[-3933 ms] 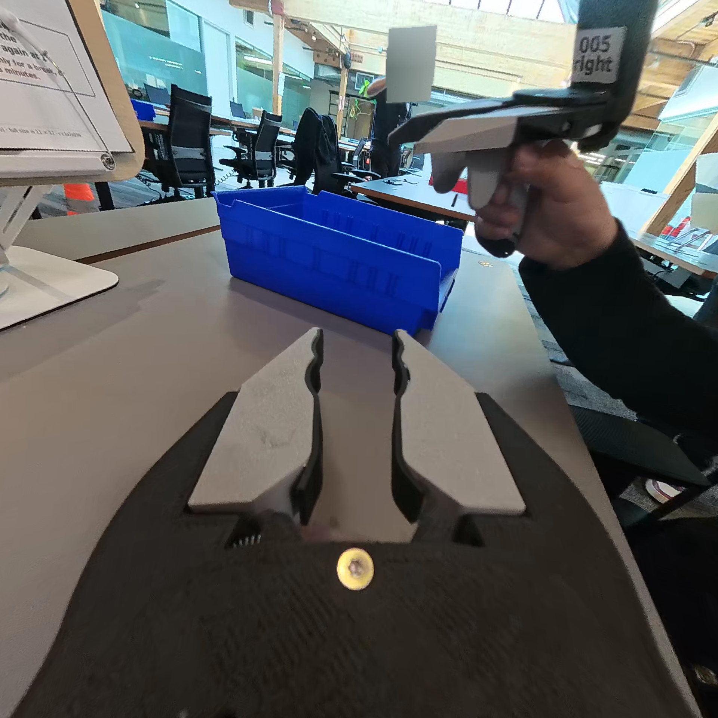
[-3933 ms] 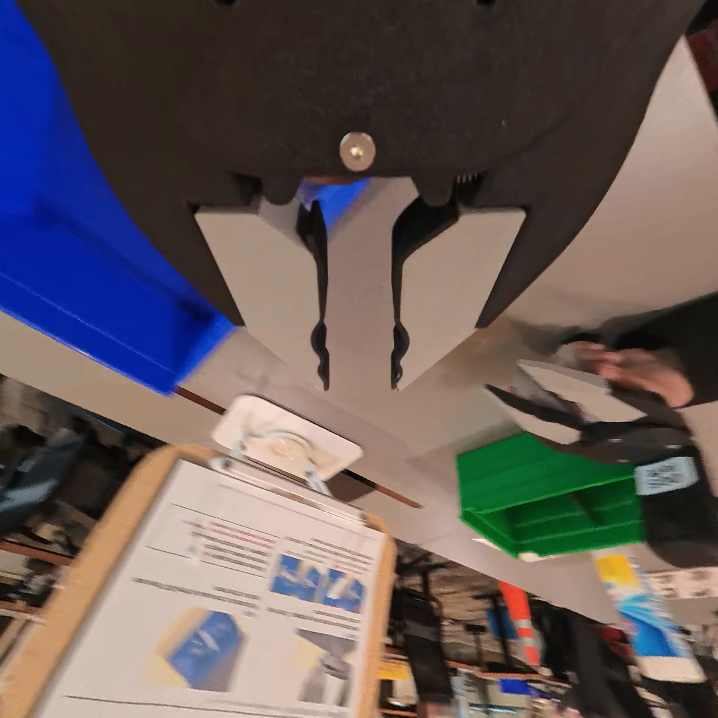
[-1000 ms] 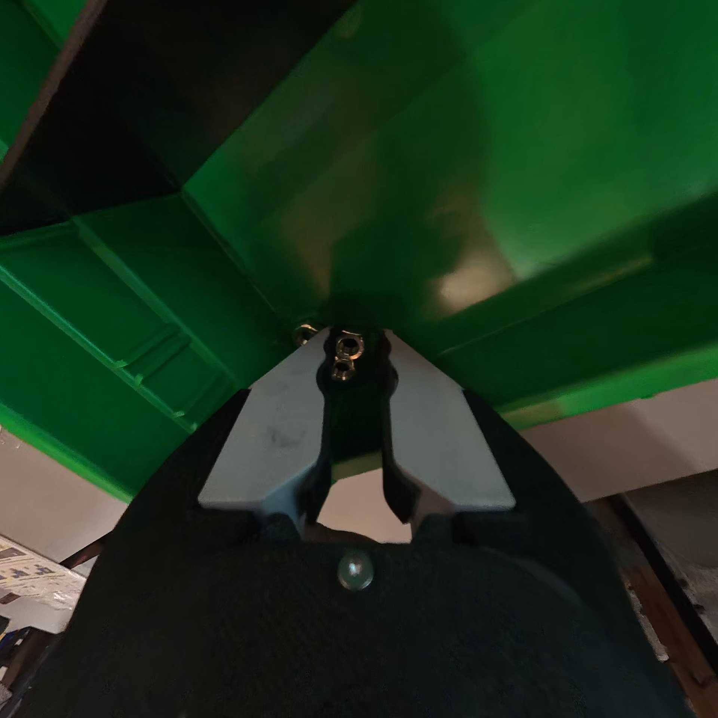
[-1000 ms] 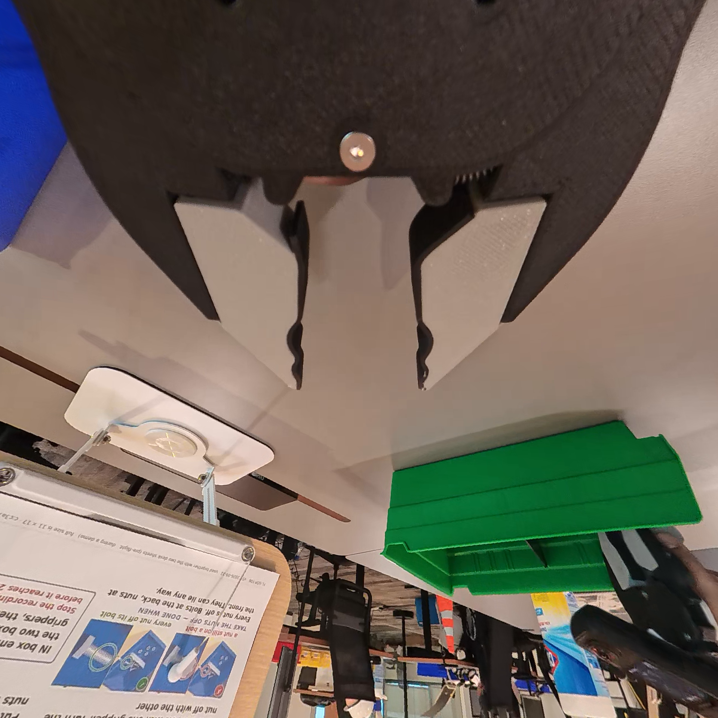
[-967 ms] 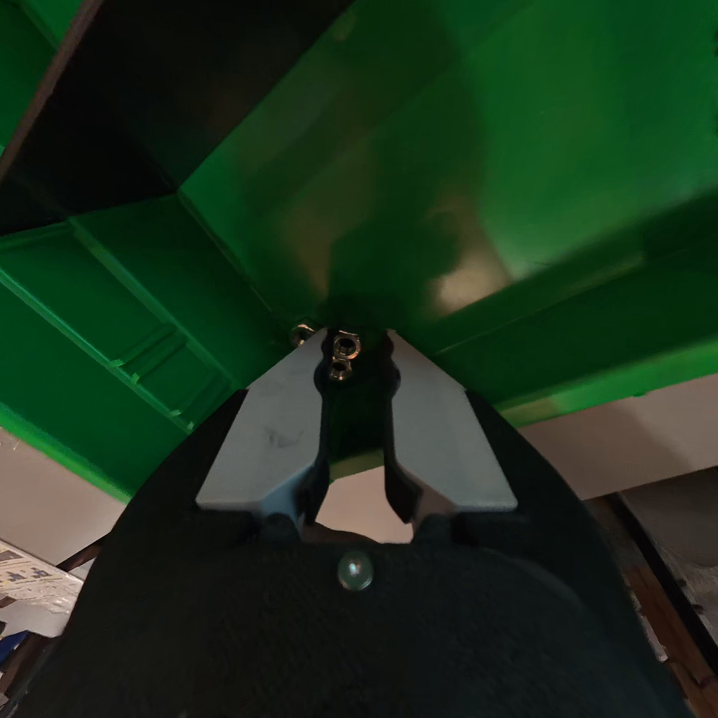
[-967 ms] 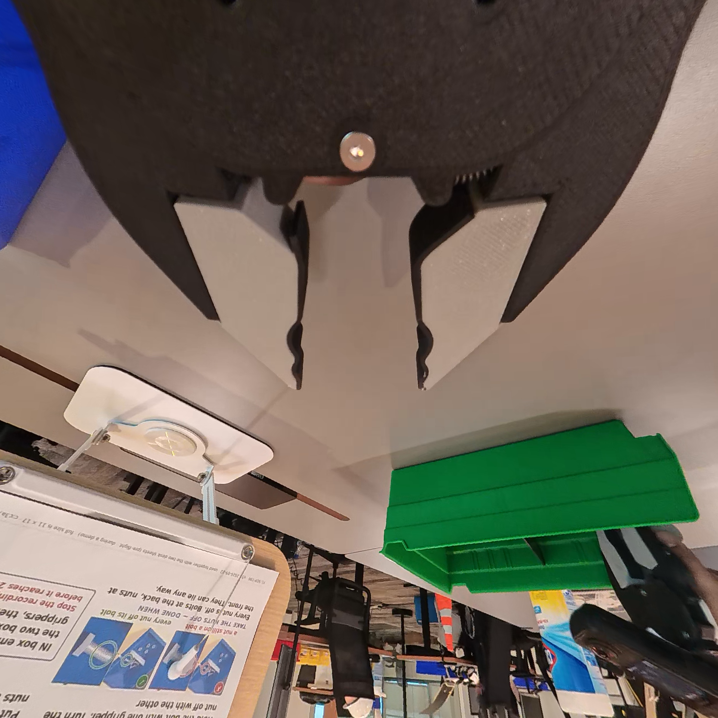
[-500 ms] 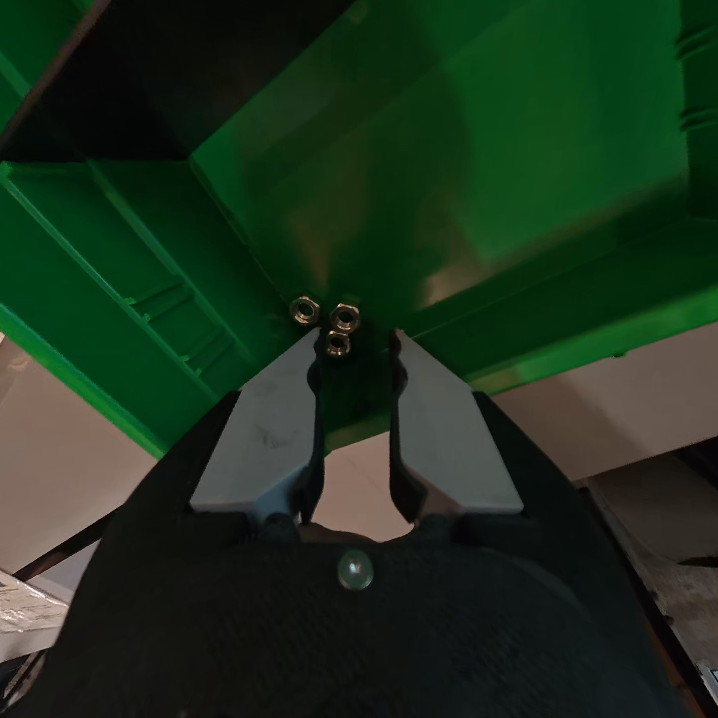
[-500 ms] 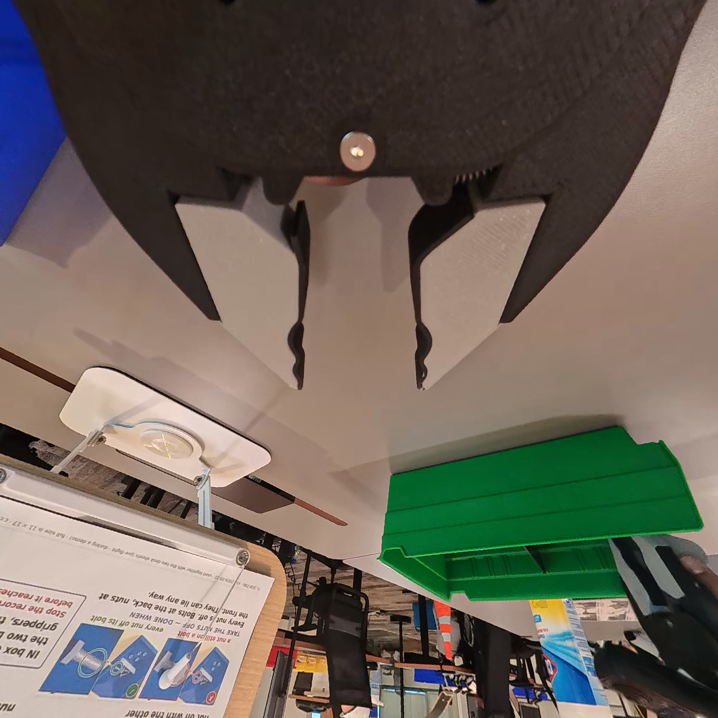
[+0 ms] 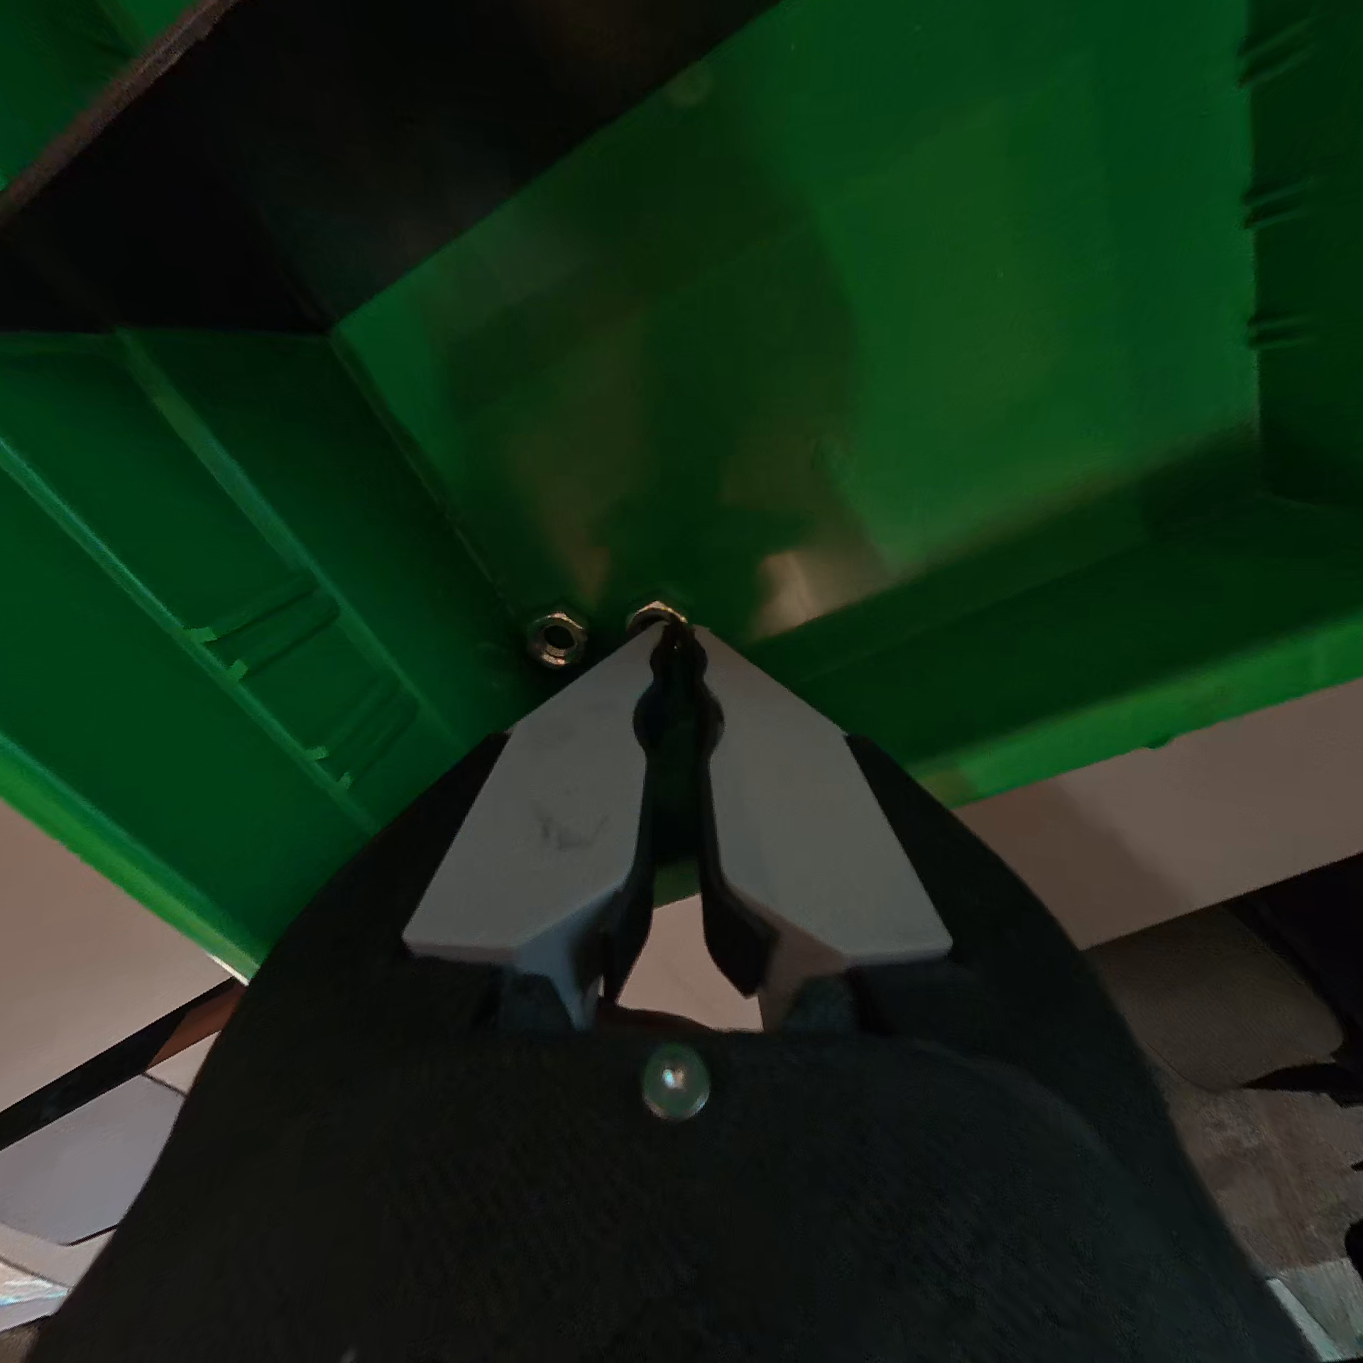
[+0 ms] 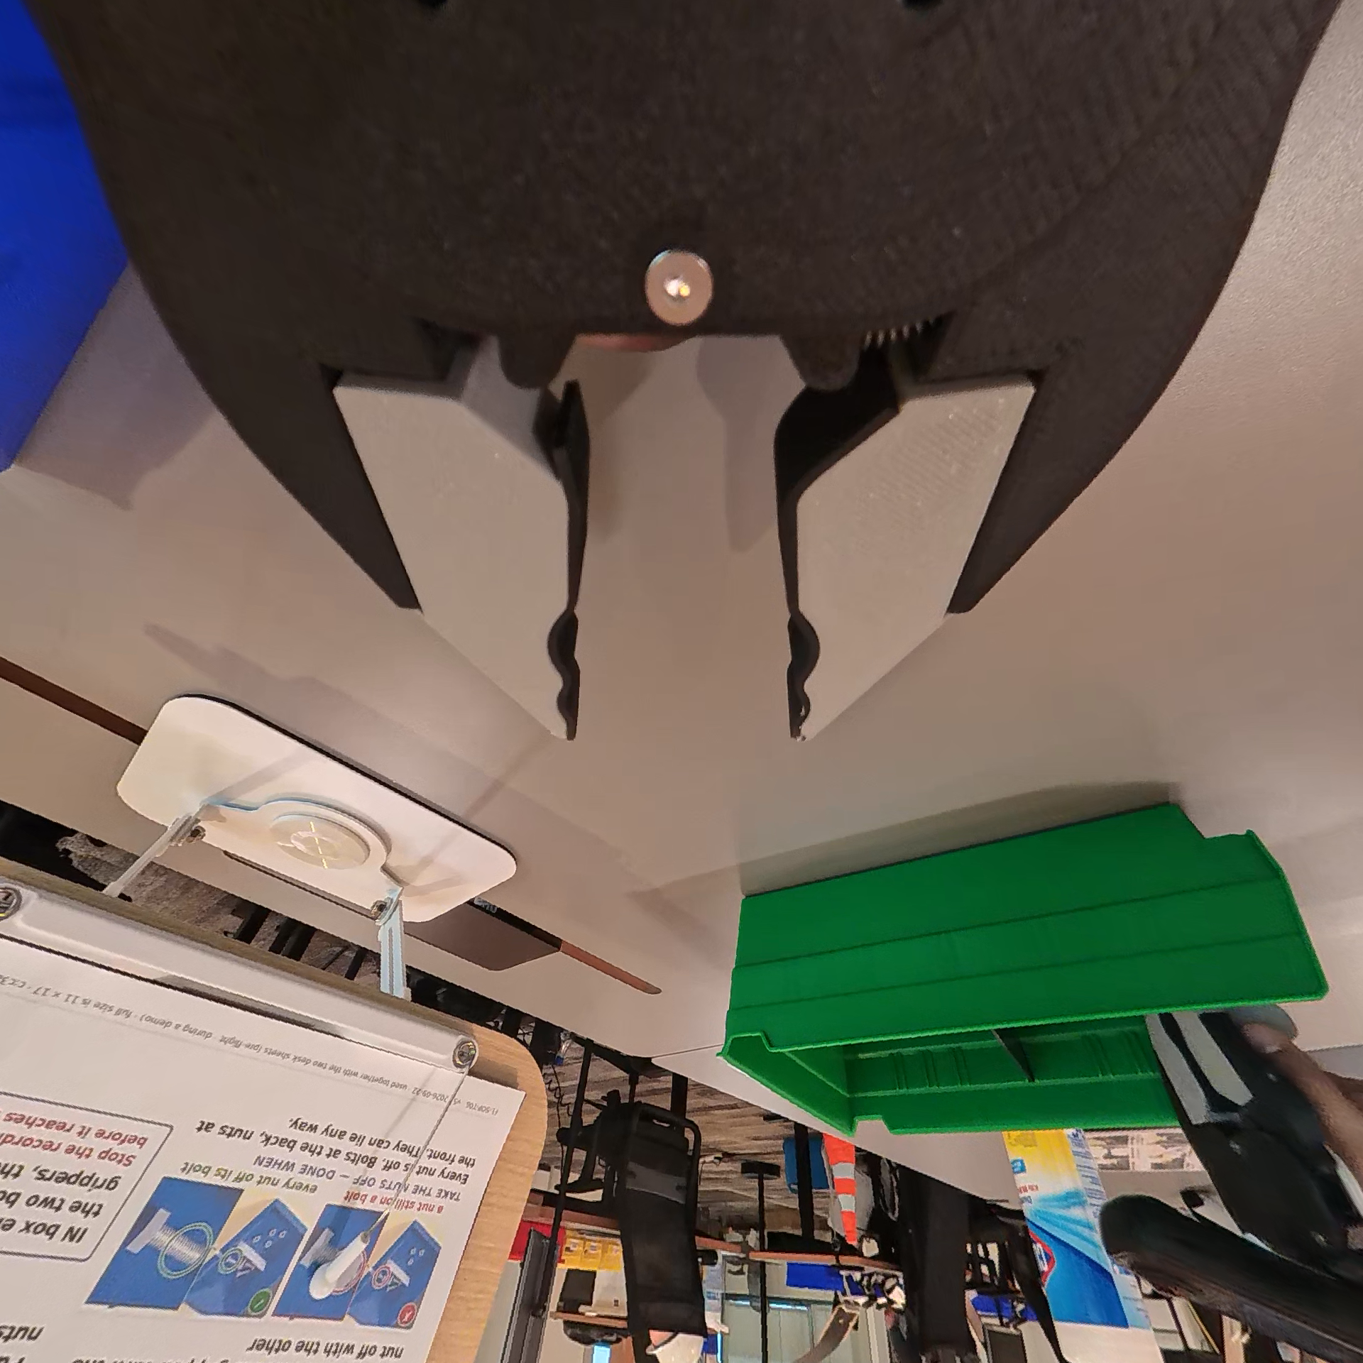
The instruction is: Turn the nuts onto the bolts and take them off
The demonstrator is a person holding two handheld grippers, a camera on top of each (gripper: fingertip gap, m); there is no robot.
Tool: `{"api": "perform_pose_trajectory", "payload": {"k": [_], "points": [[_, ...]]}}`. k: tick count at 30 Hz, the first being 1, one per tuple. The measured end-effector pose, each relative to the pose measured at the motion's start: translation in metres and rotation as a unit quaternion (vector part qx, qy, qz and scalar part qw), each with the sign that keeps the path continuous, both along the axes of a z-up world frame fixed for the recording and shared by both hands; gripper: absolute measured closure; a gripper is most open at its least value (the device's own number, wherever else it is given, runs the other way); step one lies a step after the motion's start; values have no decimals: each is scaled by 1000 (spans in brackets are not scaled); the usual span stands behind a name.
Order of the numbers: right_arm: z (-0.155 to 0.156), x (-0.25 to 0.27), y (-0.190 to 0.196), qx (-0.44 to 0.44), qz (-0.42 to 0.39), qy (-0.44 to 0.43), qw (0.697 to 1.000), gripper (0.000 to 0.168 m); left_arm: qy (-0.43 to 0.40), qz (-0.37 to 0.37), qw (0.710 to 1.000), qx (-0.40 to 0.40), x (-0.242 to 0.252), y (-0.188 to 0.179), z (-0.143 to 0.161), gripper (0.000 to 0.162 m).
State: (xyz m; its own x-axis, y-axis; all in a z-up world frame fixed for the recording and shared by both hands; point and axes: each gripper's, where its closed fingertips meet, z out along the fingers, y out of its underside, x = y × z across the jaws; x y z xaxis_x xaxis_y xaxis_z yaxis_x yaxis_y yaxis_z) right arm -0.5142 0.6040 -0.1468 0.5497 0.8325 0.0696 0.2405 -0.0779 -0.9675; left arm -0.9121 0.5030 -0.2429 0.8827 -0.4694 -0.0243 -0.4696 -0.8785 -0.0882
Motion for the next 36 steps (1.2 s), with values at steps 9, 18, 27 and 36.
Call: {"api": "perform_pose_trajectory", "payload": {"k": [9,18,27,36], "points": [[4,1,-2,4,2,4,1000,115,-3,-15,999,28,4,5,9,162],[4,1,-2,5,3,4,1000,115,-4,-2,999,36,3,4,13,162],[5,1,-2,6,3,4,1000,115,17,-3,999,38,-4,8,7,154],[5,1,-3,3,4,6,1000,115,21,-1,999,26,-6,8,1,159]]}}
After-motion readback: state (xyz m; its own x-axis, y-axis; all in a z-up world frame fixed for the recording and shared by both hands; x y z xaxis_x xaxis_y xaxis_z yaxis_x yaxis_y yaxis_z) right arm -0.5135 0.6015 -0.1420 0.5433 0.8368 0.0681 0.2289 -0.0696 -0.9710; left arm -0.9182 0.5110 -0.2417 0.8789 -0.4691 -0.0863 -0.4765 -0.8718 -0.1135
